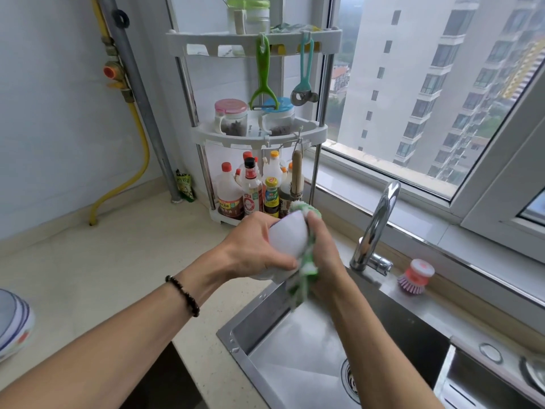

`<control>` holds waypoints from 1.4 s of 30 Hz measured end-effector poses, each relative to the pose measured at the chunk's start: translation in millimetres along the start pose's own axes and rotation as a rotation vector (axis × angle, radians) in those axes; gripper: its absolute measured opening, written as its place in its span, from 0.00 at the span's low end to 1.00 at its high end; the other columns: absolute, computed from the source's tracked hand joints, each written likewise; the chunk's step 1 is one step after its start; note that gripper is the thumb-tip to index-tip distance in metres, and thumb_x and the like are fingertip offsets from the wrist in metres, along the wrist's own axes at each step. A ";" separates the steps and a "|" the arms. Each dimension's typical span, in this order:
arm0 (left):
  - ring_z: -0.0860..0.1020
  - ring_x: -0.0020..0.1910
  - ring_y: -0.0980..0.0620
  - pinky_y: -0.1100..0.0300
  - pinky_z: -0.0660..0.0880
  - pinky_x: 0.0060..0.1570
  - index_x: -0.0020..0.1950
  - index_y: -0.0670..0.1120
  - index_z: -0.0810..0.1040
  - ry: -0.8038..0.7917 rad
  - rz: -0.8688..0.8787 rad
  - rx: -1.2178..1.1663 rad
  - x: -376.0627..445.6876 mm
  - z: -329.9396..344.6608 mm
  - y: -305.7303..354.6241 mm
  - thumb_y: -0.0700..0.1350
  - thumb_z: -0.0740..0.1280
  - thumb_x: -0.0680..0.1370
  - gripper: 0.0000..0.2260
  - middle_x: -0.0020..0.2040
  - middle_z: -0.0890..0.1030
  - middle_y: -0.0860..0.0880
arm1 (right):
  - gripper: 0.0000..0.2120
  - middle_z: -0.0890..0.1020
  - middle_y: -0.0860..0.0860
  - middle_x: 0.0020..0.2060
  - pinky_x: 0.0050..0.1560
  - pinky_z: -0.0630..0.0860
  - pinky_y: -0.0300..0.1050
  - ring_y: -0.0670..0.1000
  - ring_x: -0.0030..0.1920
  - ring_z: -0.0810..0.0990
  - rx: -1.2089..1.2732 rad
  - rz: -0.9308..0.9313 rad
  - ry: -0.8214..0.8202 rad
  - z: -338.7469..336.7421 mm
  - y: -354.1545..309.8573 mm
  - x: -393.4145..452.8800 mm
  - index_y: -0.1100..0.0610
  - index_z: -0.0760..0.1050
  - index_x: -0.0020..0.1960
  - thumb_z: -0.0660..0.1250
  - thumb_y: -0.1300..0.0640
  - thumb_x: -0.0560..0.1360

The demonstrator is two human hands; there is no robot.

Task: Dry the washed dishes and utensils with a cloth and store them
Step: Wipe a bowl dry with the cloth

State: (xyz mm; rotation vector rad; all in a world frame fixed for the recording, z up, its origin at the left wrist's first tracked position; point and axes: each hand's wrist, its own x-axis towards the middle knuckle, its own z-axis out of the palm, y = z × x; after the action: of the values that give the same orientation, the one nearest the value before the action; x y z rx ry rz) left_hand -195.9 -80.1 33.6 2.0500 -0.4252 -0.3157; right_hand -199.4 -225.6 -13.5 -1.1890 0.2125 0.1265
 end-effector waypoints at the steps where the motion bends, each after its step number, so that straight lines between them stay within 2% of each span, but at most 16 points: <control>1: 0.84 0.45 0.46 0.57 0.82 0.38 0.49 0.41 0.83 -0.016 0.027 -0.061 -3.6 -2.3 2.8 0.39 0.82 0.63 0.17 0.49 0.83 0.44 | 0.19 0.85 0.58 0.41 0.37 0.83 0.49 0.56 0.38 0.85 0.122 0.082 -0.029 -4.0 -7.0 0.7 0.56 0.77 0.56 0.59 0.42 0.81; 4: 0.84 0.48 0.45 0.53 0.83 0.43 0.50 0.44 0.84 -0.052 0.080 -0.176 -8.3 -7.3 9.6 0.49 0.82 0.58 0.23 0.51 0.84 0.44 | 0.21 0.84 0.60 0.36 0.32 0.81 0.45 0.57 0.34 0.84 0.299 0.178 -0.033 -11.8 -11.1 3.9 0.62 0.78 0.50 0.59 0.45 0.80; 7: 0.85 0.48 0.46 0.53 0.83 0.47 0.51 0.45 0.84 -0.147 -0.035 -0.152 -2.3 -20.6 13.6 0.52 0.81 0.57 0.25 0.49 0.86 0.46 | 0.21 0.84 0.61 0.39 0.33 0.80 0.44 0.57 0.36 0.84 0.181 0.148 -0.038 -15.4 -8.6 7.0 0.63 0.79 0.52 0.58 0.45 0.81; 10: 0.85 0.47 0.44 0.51 0.83 0.49 0.51 0.44 0.84 -0.218 -0.160 -0.014 9.0 -26.0 21.7 0.47 0.82 0.64 0.18 0.47 0.86 0.45 | 0.20 0.85 0.61 0.43 0.38 0.78 0.47 0.57 0.39 0.83 -0.127 0.040 -0.019 -17.2 -12.6 15.2 0.59 0.81 0.52 0.60 0.44 0.81; 13: 0.83 0.39 0.51 0.58 0.79 0.39 0.45 0.44 0.83 -0.179 -0.218 0.085 15.1 -10.4 24.9 0.39 0.80 0.67 0.11 0.40 0.85 0.48 | 0.17 0.85 0.57 0.42 0.37 0.79 0.46 0.55 0.39 0.83 -0.339 -0.169 -0.058 -13.5 -19.4 17.8 0.56 0.78 0.48 0.58 0.46 0.84; 15: 0.81 0.36 0.52 0.59 0.78 0.37 0.43 0.42 0.83 -0.110 -0.201 0.034 17.0 -1.6 17.5 0.35 0.78 0.67 0.09 0.37 0.84 0.48 | 0.16 0.83 0.55 0.49 0.46 0.81 0.48 0.53 0.46 0.83 -0.403 -0.293 -0.102 -4.2 -13.6 10.0 0.55 0.78 0.54 0.58 0.45 0.84; 17: 0.82 0.37 0.50 0.54 0.80 0.40 0.41 0.41 0.83 -0.031 -0.153 -0.008 18.8 2.8 7.7 0.32 0.76 0.68 0.06 0.36 0.84 0.47 | 0.15 0.78 0.49 0.58 0.59 0.76 0.44 0.47 0.55 0.79 -0.570 -0.445 -0.016 0.9 2.9 5.9 0.51 0.79 0.60 0.58 0.44 0.84; 18: 0.82 0.37 0.50 0.53 0.81 0.40 0.40 0.41 0.82 -0.021 -0.133 -0.021 17.6 5.1 6.0 0.31 0.75 0.69 0.07 0.36 0.83 0.47 | 0.16 0.78 0.48 0.58 0.59 0.75 0.43 0.47 0.56 0.79 -0.592 -0.483 0.013 -0.5 9.1 5.0 0.51 0.79 0.61 0.58 0.44 0.83; 21: 0.81 0.34 0.53 0.60 0.78 0.34 0.40 0.42 0.82 -0.039 -0.112 -0.040 10.7 14.0 6.4 0.31 0.77 0.67 0.09 0.35 0.83 0.49 | 0.17 0.83 0.56 0.46 0.42 0.80 0.49 0.53 0.42 0.83 -0.129 -0.195 -0.064 -10.9 -0.6 12.4 0.53 0.79 0.56 0.58 0.43 0.82; 22: 0.82 0.33 0.53 0.61 0.78 0.34 0.42 0.41 0.82 -0.016 -0.115 -0.035 10.6 15.3 4.8 0.32 0.78 0.67 0.08 0.36 0.83 0.49 | 0.17 0.83 0.57 0.43 0.38 0.80 0.48 0.54 0.39 0.83 -0.093 -0.142 -0.093 -15.2 -1.6 17.8 0.53 0.78 0.55 0.58 0.42 0.82; 26: 0.81 0.33 0.50 0.56 0.79 0.34 0.39 0.41 0.81 0.083 -0.089 0.011 17.8 16.6 -3.1 0.34 0.76 0.68 0.06 0.33 0.83 0.48 | 0.17 0.82 0.56 0.48 0.50 0.80 0.52 0.53 0.47 0.82 -0.406 -0.351 0.036 -4.6 15.6 19.3 0.51 0.78 0.53 0.58 0.40 0.82; 29: 0.81 0.32 0.53 0.59 0.78 0.32 0.38 0.44 0.81 0.060 -0.082 0.036 11.0 17.1 -2.0 0.33 0.77 0.67 0.08 0.33 0.82 0.50 | 0.18 0.83 0.60 0.43 0.43 0.80 0.51 0.55 0.41 0.83 -0.139 -0.135 -0.032 -6.4 9.6 18.3 0.55 0.79 0.52 0.57 0.43 0.83; 31: 0.82 0.34 0.53 0.60 0.78 0.33 0.41 0.41 0.82 0.090 -0.099 -0.028 9.0 16.0 -4.9 0.34 0.78 0.67 0.07 0.36 0.83 0.48 | 0.19 0.84 0.59 0.42 0.39 0.80 0.48 0.54 0.39 0.83 -0.127 -0.071 -0.071 -5.1 0.0 20.2 0.56 0.79 0.51 0.56 0.44 0.84; 34: 0.80 0.33 0.51 0.57 0.78 0.34 0.39 0.40 0.82 0.194 -0.113 -0.067 13.6 11.9 -11.2 0.33 0.75 0.70 0.04 0.33 0.82 0.48 | 0.18 0.82 0.56 0.50 0.50 0.79 0.49 0.51 0.47 0.81 -0.393 -0.308 0.010 12.5 7.0 16.5 0.54 0.77 0.54 0.56 0.43 0.83; 39: 0.84 0.39 0.51 0.59 0.79 0.36 0.44 0.43 0.84 0.204 -0.146 -0.159 2.4 -3.3 -11.3 0.37 0.80 0.67 0.09 0.39 0.85 0.49 | 0.19 0.86 0.60 0.45 0.43 0.83 0.51 0.57 0.42 0.86 0.024 0.088 -0.050 9.7 -1.3 26.4 0.60 0.79 0.58 0.59 0.46 0.83; 42: 0.84 0.38 0.47 0.57 0.79 0.34 0.41 0.43 0.83 0.449 -0.250 -0.472 2.5 -13.8 -15.4 0.38 0.81 0.66 0.09 0.39 0.86 0.46 | 0.14 0.83 0.57 0.53 0.56 0.81 0.58 0.56 0.53 0.83 -0.229 -0.267 0.052 40.1 14.0 12.7 0.50 0.80 0.53 0.58 0.46 0.83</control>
State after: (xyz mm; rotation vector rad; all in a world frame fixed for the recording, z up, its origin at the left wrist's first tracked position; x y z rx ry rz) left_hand -185.7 -63.3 26.7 1.6395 0.1724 -0.0832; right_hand -186.1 -183.3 -14.9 -1.4381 0.0844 -0.1174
